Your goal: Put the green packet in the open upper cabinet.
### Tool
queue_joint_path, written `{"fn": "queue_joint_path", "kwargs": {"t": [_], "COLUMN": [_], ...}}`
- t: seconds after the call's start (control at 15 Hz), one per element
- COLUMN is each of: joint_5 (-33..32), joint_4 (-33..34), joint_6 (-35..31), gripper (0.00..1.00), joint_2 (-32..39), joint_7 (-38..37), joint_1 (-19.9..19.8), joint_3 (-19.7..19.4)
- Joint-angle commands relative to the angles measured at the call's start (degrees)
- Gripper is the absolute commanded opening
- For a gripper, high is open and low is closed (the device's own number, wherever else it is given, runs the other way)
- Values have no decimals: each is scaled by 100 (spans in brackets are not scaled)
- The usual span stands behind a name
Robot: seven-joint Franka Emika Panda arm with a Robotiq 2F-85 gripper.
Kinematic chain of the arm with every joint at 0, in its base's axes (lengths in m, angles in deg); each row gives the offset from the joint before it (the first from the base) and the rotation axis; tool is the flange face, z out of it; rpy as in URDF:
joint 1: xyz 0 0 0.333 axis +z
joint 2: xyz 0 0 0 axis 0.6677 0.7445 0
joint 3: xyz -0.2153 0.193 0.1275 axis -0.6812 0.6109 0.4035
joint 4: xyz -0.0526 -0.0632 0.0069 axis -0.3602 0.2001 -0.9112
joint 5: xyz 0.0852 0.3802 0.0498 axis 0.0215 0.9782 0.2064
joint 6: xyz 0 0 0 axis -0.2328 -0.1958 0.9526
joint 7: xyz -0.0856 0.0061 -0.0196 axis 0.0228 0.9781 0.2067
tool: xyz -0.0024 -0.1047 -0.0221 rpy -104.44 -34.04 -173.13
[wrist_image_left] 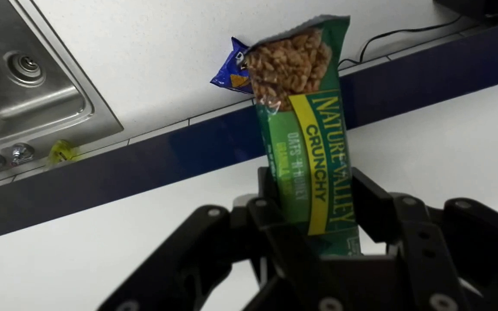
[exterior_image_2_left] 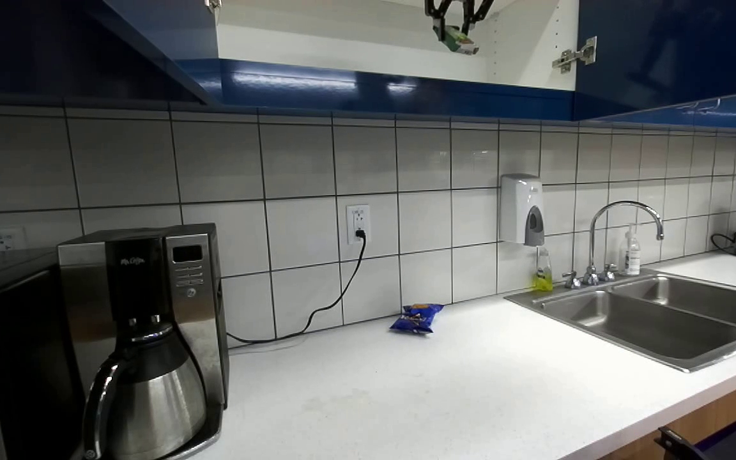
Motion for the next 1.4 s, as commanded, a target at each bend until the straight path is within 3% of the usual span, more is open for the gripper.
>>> {"fn": "queue_joint_path", "kwargs": {"t": [0.0,0.67,1.2,1.27,1.33], "joint_5": [-63,-115,-173,-199,-214], "joint_4": [41,-124,-54,-56,-51], "joint_6": [-427,-1604,-1823,-1820,-1812], "gripper": [19,19,19,69,70], "joint_2": [126,473,837,860,885], "joint_7": [-248,-510,-763,-796,-820], "joint_1": [35,102,127,131,135], "joint_3": [54,35,30,29,30]}}
